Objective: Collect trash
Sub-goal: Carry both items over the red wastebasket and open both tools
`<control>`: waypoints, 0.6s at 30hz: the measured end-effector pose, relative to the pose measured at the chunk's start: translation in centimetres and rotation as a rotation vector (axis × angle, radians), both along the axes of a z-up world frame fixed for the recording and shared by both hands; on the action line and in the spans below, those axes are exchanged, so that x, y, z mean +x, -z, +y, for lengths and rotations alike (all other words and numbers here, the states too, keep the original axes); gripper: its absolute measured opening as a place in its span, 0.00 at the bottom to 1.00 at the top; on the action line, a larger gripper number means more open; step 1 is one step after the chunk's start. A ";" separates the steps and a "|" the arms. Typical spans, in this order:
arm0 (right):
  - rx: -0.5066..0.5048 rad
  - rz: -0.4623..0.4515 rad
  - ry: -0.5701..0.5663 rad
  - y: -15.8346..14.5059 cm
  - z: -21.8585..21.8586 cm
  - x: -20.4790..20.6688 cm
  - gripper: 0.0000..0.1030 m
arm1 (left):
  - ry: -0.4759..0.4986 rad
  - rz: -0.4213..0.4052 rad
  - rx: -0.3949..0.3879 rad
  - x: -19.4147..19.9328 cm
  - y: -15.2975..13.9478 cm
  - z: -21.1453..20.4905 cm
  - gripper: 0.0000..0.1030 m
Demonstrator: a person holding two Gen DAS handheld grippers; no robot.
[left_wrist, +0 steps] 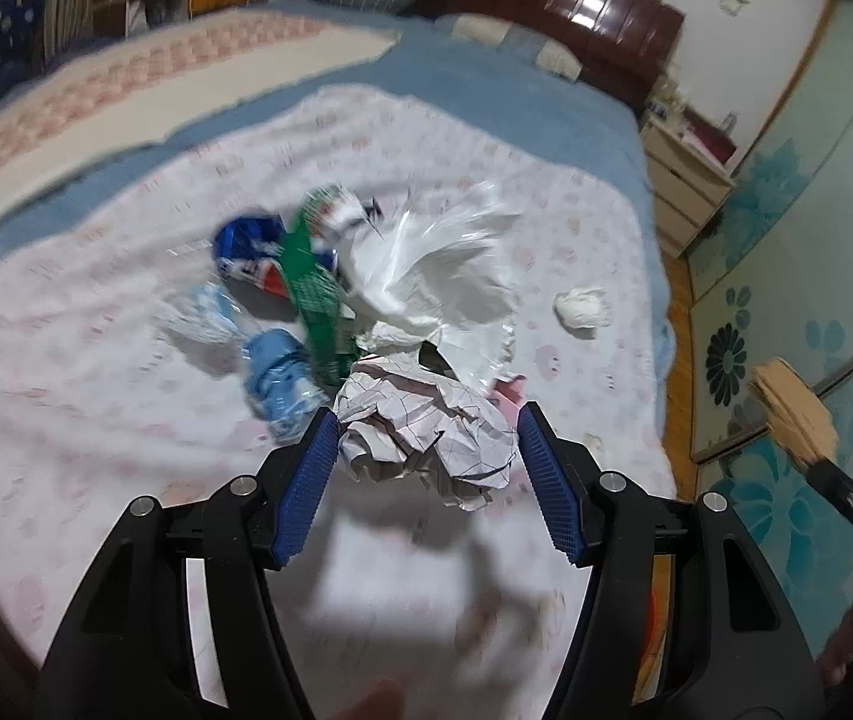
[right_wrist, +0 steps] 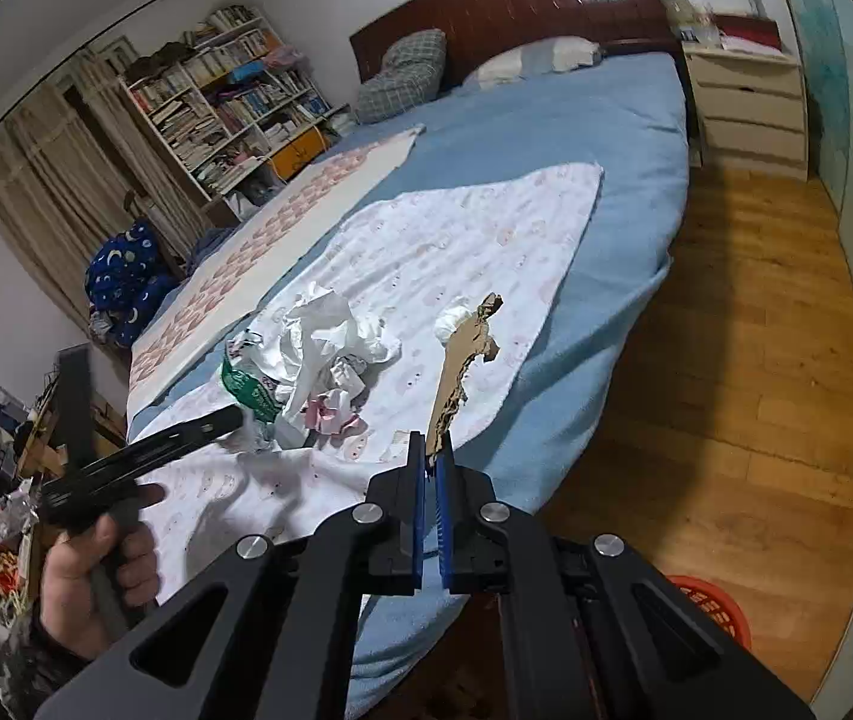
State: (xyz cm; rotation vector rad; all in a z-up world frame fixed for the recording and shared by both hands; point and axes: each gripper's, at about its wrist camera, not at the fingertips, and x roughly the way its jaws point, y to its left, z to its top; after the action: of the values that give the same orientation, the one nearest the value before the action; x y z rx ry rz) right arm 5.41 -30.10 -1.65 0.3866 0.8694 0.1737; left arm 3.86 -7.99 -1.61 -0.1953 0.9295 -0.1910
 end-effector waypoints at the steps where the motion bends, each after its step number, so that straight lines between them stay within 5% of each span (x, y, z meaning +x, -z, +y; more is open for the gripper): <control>1: -0.008 -0.008 -0.007 -0.3 0.1 -0.4 0.04 | 0.006 -0.023 0.003 -1.0 -0.9 0.2 0.61; 6: -0.077 -0.054 -0.019 -1.9 0.0 -3.2 0.04 | 0.039 -0.134 0.020 -4.5 -5.0 -0.8 0.61; 11: -0.146 -0.029 0.027 -2.2 -3.0 -8.5 0.04 | 0.211 -0.189 -0.025 -7.6 -7.4 -6.8 0.61; 16: -0.150 0.114 0.092 2.1 -8.8 -12.2 0.05 | 0.509 0.008 -0.148 -8.2 -1.4 -16.3 0.61; 18: -0.126 0.205 0.113 4.8 -11.3 -13.1 0.05 | 0.566 0.082 -0.097 -8.3 2.5 -19.7 0.61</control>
State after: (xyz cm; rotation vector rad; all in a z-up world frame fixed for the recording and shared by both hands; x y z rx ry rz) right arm -7.69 -41.43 -6.42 0.3379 1.0517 -0.0256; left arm -4.42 -27.68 -4.07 -0.0240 1.0419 -0.7565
